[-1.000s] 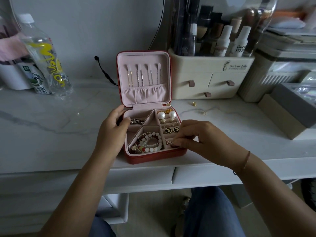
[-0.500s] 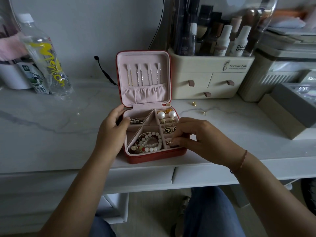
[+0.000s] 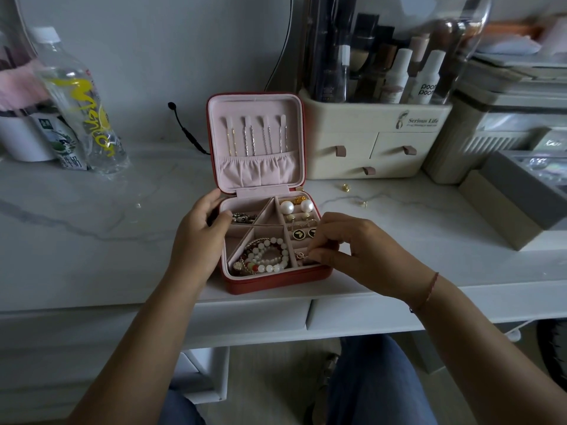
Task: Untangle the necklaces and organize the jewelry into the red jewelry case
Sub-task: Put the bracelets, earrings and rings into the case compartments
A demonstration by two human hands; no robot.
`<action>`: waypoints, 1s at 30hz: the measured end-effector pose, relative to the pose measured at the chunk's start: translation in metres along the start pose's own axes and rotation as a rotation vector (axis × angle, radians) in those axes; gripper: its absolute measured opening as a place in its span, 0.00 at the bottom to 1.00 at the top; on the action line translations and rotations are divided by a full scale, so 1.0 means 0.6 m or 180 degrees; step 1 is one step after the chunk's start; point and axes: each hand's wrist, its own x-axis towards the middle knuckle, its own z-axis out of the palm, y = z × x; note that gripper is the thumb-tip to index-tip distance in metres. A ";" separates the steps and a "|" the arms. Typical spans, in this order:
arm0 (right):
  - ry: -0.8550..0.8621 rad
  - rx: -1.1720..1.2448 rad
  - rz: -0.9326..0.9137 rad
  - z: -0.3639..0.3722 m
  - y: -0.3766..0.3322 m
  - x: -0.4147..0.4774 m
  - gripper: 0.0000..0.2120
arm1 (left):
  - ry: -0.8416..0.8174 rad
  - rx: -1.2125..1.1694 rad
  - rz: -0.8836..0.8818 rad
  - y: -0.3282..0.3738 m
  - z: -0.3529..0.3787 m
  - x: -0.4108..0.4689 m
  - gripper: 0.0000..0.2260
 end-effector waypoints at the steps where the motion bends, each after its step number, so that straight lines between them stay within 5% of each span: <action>1: 0.0044 0.0059 0.0069 0.000 0.002 0.001 0.03 | 0.0004 0.0005 0.0006 0.000 0.000 0.000 0.18; 8: 0.0789 0.0351 0.0300 -0.008 0.004 0.009 0.10 | 0.0008 0.0010 0.0021 -0.004 -0.001 0.002 0.17; 13: 0.0591 -0.0039 0.0129 0.008 0.005 0.023 0.02 | -0.0015 0.0009 0.0042 -0.008 -0.002 0.002 0.18; 26: 0.0777 -0.0526 -0.0226 0.022 0.002 0.035 0.13 | -0.0041 0.0012 -0.0021 -0.007 -0.003 0.002 0.18; 30: 0.0645 -0.0530 -0.0226 0.027 0.003 0.031 0.08 | -0.0029 0.0021 -0.0023 -0.006 -0.003 0.001 0.18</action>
